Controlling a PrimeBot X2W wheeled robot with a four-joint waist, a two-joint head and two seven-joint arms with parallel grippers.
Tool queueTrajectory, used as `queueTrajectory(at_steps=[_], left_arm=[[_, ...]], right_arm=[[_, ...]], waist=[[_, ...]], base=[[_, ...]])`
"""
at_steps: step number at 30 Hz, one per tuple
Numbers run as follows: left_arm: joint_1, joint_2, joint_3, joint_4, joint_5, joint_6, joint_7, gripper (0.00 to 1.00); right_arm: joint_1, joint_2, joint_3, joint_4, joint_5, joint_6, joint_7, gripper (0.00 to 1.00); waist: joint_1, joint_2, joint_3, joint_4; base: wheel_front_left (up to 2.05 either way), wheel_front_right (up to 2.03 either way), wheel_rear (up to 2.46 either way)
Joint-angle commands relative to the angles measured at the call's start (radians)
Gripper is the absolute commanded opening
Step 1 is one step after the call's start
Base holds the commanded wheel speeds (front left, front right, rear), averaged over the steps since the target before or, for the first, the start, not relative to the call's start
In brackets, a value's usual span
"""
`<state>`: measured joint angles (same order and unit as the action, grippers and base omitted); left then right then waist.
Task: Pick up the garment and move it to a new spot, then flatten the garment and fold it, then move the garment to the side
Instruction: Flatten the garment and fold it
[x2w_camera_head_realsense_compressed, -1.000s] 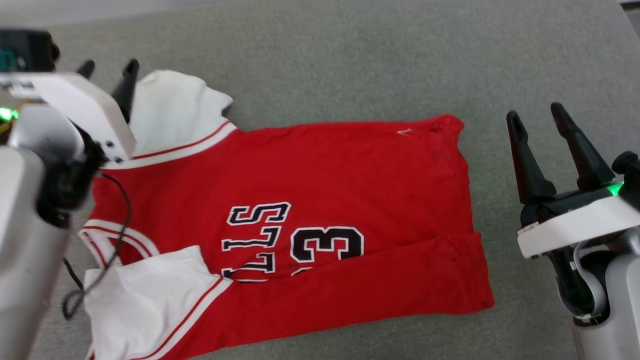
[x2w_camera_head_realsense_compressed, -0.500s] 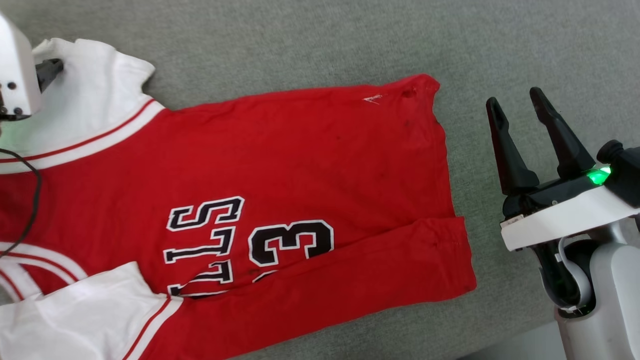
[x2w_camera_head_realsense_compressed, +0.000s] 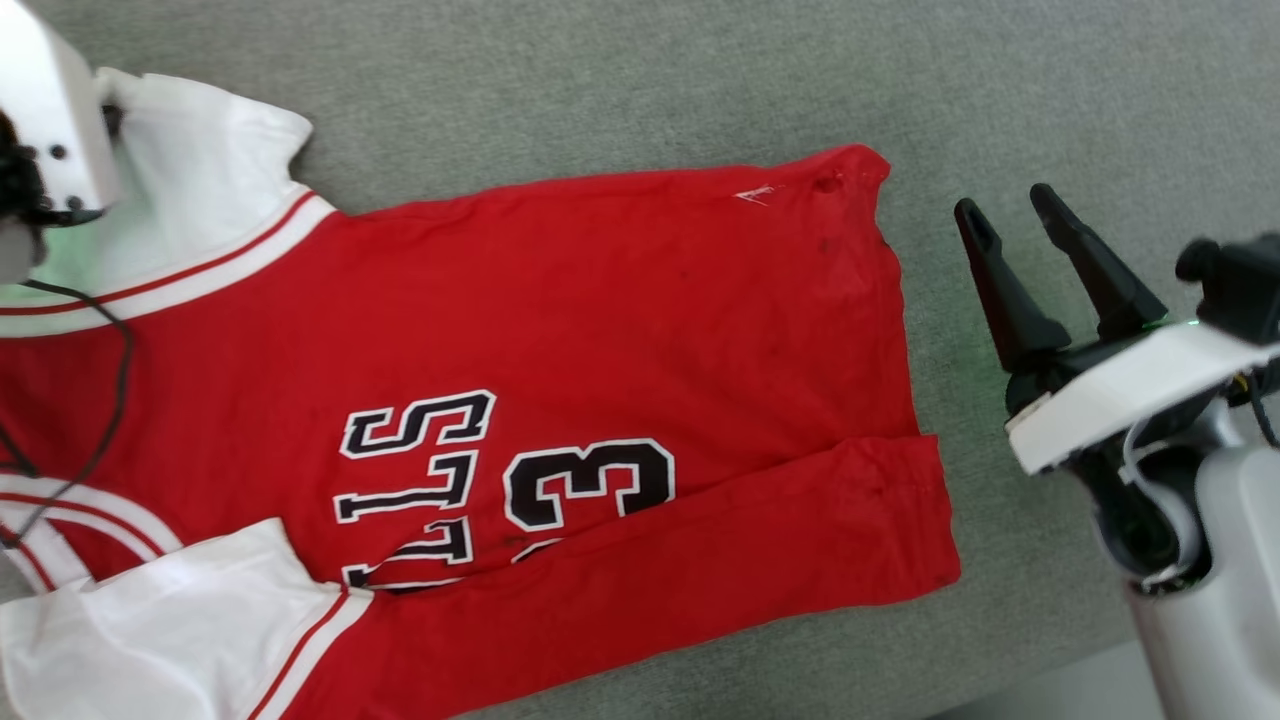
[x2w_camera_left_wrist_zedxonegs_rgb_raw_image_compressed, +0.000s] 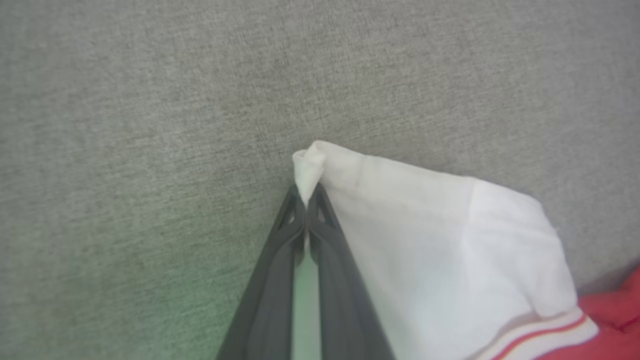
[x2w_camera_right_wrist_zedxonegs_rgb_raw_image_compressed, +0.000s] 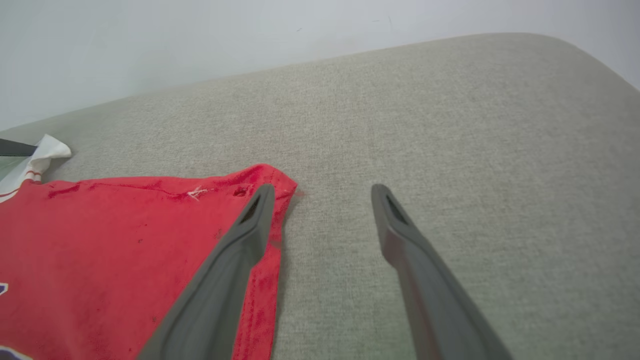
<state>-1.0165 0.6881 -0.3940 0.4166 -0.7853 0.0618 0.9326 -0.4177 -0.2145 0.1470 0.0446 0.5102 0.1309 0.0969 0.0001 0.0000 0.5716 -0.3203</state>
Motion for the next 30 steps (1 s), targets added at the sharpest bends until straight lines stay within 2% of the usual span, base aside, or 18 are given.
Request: queueTrajectory(at_steps=[1, 3, 5, 7, 11, 15, 16, 21, 22, 23, 24, 25, 30], left_arm=[[0.033, -0.033, -0.02, 0.012, 0.002, -0.009, -0.019, 0.0], [0.019, -0.048, -0.015, 0.005, 0.006, -0.016, -0.062, 0.0], [0.003, -0.062, -0.011, -0.008, 0.014, -0.033, -0.118, 0.0], [0.002, -0.088, -0.023, -0.017, 0.009, -0.046, -0.134, 0.0], [-0.008, -0.106, -0.039, -0.059, 0.023, -0.064, -0.167, 0.0], [-0.006, -0.124, -0.053, -0.1, 0.03, -0.07, -0.187, 0.0], [-0.006, -0.124, -0.053, -0.1, 0.03, -0.07, -0.187, 0.0], [0.011, -0.133, -0.063, -0.124, 0.035, -0.074, -0.207, 0.0], [0.014, -0.135, -0.065, -0.126, 0.035, -0.076, -0.21, 0.0], [0.018, -0.135, -0.065, -0.125, 0.034, -0.077, -0.215, 0.0], [0.019, -0.136, -0.065, -0.124, 0.036, -0.077, -0.22, 0.0], [0.024, -0.137, -0.066, -0.12, 0.035, -0.078, -0.227, 0.0], [0.061, -0.139, -0.053, -0.1, 0.02, -0.076, -0.268, 0.0]], right_arm=[[-0.031, -0.02, 0.003, 0.02, 0.015, 0.0, 0.029, 1.0], [-0.064, -0.043, 0.011, 0.053, 0.042, 0.0, 0.082, 1.0], [-0.114, -0.084, 0.025, 0.116, 0.075, 0.0, 0.18, 1.0], [-0.147, -0.109, 0.035, 0.164, 0.096, 0.0, 0.251, 1.0], [-0.217, -0.142, 0.065, 0.255, 0.127, 0.0, 0.389, 1.0], [-0.279, -0.151, 0.098, 0.339, 0.145, 0.0, 0.5, 1.0], [-0.279, -0.151, 0.098, 0.339, 0.145, 0.0, 0.5, 1.0], [-0.307, -0.134, 0.144, 0.464, 0.145, 0.0, 0.64, 1.0], [-0.309, -0.129, 0.152, 0.492, 0.142, -0.001, 0.67, 0.94], [-0.31, -0.123, 0.156, 0.516, 0.14, -0.001, 0.691, 0.34], [-0.313, -0.119, 0.159, 0.536, 0.134, -0.001, 0.71, 0.03], [-0.319, -0.117, 0.162, 0.544, 0.126, -0.001, 0.713, 0.0], [-0.369, -0.128, 0.138, 0.504, 0.104, 0.0, 0.648, 0.0]], waist=[[-0.0001, 0.0, -0.022, 0.023], [-0.0001, 0.0, -0.043, 0.045], [-0.0001, 0.0, -0.074, 0.082], [-0.0001, 0.0, -0.092, 0.112], [-0.0001, 0.0, -0.103, 0.166], [-0.0001, 0.0, -0.094, 0.208], [-0.0001, 0.0, -0.094, 0.208], [-0.0001, 0.0, -0.084, 0.233], [-0.0001, 0.0, -0.083, 0.235], [-0.0001, 0.0, -0.084, 0.236], [-0.0001, 0.0, -0.085, 0.237], [-0.0001, 0.0, -0.088, 0.238], [-0.0001, 0.0, -0.13, 0.241]], base=[[0.0, 0.0, 0.0], [0.0, 0.0, 0.0], [0.0, 0.0, 0.0], [0.0, 0.0, 0.0], [0.0, 0.0, 0.0], [0.0, 0.0, 0.0], [0.0, 0.0, 0.0], [0.0, 0.0, 0.0], [0.0, 0.0, 0.0], [0.0, 0.0, 0.0], [0.0, 0.0, 0.0], [0.0, 0.0, 0.0], [0.0, 0.0, 0.0]])
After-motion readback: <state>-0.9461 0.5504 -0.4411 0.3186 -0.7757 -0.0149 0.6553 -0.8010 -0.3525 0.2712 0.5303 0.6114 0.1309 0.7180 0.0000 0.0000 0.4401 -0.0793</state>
